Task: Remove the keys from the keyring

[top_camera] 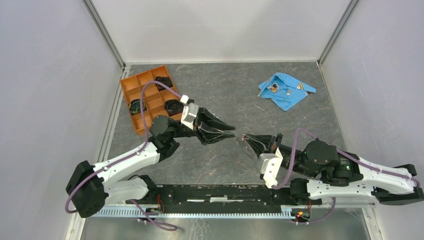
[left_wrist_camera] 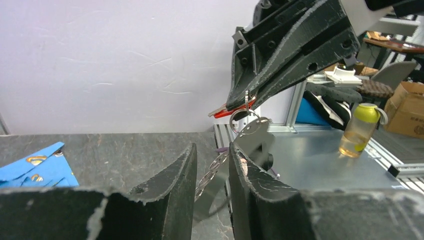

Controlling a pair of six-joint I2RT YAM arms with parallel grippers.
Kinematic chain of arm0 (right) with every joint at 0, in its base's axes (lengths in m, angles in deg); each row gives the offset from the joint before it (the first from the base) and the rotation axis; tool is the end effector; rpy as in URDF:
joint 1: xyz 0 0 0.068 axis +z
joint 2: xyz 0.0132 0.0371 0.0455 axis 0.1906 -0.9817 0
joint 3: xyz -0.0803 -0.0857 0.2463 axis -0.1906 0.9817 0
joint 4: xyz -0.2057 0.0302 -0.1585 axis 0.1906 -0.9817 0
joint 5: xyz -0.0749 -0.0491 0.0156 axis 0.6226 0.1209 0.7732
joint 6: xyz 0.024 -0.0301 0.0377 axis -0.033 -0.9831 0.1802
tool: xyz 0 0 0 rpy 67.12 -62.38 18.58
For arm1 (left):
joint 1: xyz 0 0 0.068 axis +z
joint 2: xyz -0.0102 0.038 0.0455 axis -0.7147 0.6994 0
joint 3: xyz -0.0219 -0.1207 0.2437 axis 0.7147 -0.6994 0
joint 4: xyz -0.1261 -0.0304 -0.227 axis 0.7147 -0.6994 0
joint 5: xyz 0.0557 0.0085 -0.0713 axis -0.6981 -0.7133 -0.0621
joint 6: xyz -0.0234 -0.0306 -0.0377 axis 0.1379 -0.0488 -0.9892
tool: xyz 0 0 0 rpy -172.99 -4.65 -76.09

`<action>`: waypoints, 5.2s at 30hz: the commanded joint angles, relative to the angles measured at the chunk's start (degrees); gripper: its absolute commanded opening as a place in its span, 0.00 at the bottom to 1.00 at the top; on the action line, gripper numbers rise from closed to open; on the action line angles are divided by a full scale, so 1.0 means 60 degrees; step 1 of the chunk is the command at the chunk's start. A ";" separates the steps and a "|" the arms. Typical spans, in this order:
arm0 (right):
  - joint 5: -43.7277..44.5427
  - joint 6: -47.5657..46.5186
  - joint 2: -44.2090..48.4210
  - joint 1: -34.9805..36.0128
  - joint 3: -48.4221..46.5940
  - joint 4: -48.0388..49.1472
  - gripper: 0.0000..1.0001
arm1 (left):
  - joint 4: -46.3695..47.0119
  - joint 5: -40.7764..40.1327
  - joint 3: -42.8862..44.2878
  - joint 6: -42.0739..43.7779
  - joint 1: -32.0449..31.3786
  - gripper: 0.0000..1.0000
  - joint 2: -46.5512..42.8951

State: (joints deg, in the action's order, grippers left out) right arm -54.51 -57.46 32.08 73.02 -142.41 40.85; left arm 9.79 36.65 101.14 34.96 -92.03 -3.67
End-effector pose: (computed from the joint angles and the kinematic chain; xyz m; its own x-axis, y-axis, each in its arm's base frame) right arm 0.0247 0.1246 0.4031 0.6360 -0.3473 -0.6891 -0.6461 0.2486 -0.7217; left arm 0.1464 -0.1896 0.3489 -0.0837 -0.3320 -0.9395 0.9940 -0.0943 -0.0552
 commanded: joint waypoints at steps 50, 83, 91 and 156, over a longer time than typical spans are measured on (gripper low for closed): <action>0.1168 0.0076 -0.0495 0.0076 -0.0469 0.0004 0.01 | 0.0846 -0.0848 0.0467 -0.1752 -0.1215 0.02 0.0750; 0.1779 -0.0233 -0.0749 0.0076 -0.0832 -0.0495 0.01 | -0.1102 -0.1407 0.0680 -0.3702 -0.0767 0.02 0.0366; 0.2079 -0.0175 -0.0886 0.0077 -0.0656 -0.0595 0.01 | -0.0632 -0.1751 0.0565 -0.4833 -0.0424 0.02 0.0321; 0.3119 0.3441 -0.4339 -0.0326 -0.4083 -0.3040 0.01 | -0.6009 -0.3148 0.0283 0.1678 -0.0306 0.38 -0.2605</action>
State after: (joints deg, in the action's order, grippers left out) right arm -34.66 -41.79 7.17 73.39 -162.59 24.57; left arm -24.35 20.93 103.56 40.40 -93.65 -16.20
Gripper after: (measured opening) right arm 0.078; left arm 0.335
